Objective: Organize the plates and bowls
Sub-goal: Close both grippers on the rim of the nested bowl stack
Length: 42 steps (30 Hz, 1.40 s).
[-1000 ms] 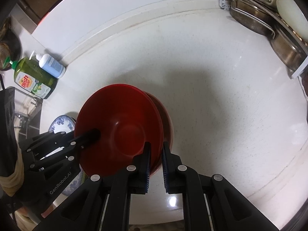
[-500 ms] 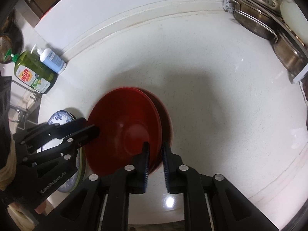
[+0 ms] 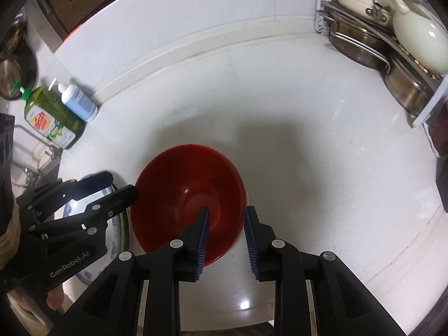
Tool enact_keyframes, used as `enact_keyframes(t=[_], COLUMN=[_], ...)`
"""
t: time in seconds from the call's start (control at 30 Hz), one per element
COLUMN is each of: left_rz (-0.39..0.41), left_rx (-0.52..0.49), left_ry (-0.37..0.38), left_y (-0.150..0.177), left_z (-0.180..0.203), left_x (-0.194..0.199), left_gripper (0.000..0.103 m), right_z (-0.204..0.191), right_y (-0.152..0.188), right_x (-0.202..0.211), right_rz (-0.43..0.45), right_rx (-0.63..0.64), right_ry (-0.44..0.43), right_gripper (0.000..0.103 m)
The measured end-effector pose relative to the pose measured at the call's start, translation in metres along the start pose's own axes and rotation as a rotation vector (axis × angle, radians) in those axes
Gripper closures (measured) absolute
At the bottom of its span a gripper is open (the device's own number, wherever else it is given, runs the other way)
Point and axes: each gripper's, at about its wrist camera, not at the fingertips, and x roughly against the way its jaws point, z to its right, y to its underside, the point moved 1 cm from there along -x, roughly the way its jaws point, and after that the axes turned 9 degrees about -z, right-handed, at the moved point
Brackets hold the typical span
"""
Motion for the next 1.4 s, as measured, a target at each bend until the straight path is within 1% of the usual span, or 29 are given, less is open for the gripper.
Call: enact_keyframes(t=[0.1,0.23,0.4,0.57,1.0,1.17,1.27,1.4], left_rz=[0.014,0.015,-0.013,-0.054,-0.135,-0.160,-0.171,-0.189], left_rx=[0.004,0.005,-0.003,-0.008,-0.006,-0.005,0.006,0.026], left_ry=[-0.021,-0.041,-0.029,-0.015,-0.021,-0.009,0.021,0.080], left_y=[-0.001,-0.001,0.002,0.002,0.002,0.000,0.000,-0.001], left_z=[-0.003,-0.006,-0.007,-0.004,-0.002,-0.003,-0.003,-0.003], left_x=[0.002,-0.002,-0.013,-0.029,-0.064,-0.069,-0.071,-0.072], left_gripper=[0.050,0.047,0.047,0.047,0.048,0.056,0.063,0.077], right_z=[0.001,0.002,0.004,0.009,0.013,0.013,0.013,0.012], right_y=[0.000,0.000,0.002,0.004,0.009,0.009,0.008,0.008], right_x=[0.005,0.003,-0.005,-0.017,-0.048,-0.053,-0.056,-0.059], right_rz=[0.029,0.041,0.042,0.023,-0.053,-0.065,-0.078,-0.088], right_rx=[-0.027,-0.055,-0.093,-0.128,-0.174,-0.175,-0.179,-0.181], right_ry=[0.003,0.000,-0.001,-0.033,-0.053,-0.067,-0.079,-0.081], right_gripper=[0.077,0.076,0.076,0.076,0.076,0.076,0.076,0.077])
